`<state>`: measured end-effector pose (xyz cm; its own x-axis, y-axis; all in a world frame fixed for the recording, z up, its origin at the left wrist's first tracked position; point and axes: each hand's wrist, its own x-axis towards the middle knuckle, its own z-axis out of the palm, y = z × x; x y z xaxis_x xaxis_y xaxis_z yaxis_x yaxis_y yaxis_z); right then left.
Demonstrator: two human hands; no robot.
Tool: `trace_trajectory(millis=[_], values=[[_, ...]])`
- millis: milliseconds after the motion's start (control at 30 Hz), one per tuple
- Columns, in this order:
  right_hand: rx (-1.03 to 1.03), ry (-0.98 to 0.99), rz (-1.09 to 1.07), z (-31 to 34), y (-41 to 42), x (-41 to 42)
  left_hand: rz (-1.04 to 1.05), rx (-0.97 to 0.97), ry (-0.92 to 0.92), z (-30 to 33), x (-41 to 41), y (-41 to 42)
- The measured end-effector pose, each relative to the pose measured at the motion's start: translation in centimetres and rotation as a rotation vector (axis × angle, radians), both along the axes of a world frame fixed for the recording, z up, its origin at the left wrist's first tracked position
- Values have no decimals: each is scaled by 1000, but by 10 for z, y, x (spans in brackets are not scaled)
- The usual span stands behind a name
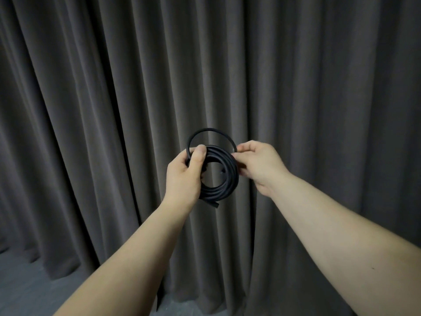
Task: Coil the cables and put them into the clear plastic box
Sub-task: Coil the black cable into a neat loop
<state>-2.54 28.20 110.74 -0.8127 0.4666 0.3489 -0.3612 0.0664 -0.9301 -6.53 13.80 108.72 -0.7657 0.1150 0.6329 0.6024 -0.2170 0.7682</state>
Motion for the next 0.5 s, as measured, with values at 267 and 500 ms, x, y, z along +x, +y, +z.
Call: trace_trajectory(millis=[267,500], values=[[-202,-89,311,-2,-2,7,8,-12,28,-1,-3,3],[48,-156,469,-2,-4,16,38,-4,41,-5,-11,3]])
